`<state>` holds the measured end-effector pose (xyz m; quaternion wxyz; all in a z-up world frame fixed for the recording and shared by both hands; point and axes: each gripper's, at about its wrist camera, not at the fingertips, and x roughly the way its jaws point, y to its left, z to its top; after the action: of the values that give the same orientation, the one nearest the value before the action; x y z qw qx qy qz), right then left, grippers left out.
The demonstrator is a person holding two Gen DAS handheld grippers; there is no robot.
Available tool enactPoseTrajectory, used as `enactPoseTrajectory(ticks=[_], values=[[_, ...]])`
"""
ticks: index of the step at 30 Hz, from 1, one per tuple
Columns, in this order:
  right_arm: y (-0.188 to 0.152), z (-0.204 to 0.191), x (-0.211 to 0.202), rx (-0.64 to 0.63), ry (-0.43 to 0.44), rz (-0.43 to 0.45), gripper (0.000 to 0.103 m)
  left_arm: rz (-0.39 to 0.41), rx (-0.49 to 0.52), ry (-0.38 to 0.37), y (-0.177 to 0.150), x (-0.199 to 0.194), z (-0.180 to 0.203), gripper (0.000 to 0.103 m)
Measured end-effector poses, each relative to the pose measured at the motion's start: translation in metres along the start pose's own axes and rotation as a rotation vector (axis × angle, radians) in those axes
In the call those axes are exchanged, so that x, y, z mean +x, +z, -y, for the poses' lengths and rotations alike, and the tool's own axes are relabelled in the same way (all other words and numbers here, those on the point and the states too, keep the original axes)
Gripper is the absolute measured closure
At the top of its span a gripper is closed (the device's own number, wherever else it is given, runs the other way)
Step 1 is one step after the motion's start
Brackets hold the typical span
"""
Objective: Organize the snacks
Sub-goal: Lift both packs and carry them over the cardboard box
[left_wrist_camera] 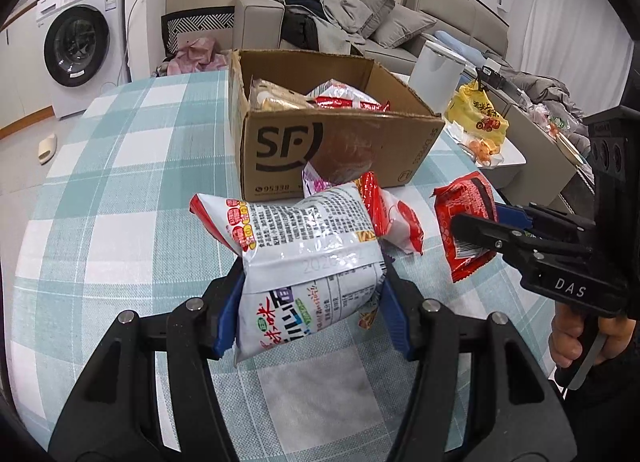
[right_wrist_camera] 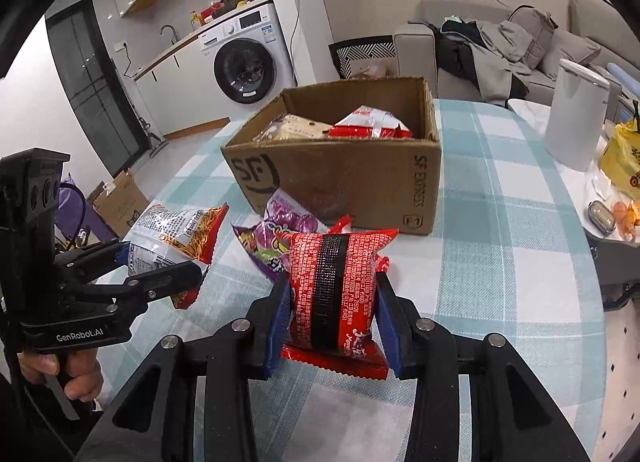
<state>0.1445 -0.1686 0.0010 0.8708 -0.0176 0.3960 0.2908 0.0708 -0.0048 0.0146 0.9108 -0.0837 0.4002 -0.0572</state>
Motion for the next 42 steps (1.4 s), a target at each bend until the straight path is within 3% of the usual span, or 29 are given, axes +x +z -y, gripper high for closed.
enactPoseTrajectory(ticks=[22, 42], values=[[0.042, 0.000, -0.011, -0.017, 0.002, 0.087, 0.062, 0.092, 0.038, 0.023, 0.054, -0.010, 0.007, 0.046], [0.089, -0.005, 0.000, -0.023, 0.012, 0.156, 0.062, 0.135, 0.052, 0.040, 0.108, 0.008, 0.009, 0.046]])
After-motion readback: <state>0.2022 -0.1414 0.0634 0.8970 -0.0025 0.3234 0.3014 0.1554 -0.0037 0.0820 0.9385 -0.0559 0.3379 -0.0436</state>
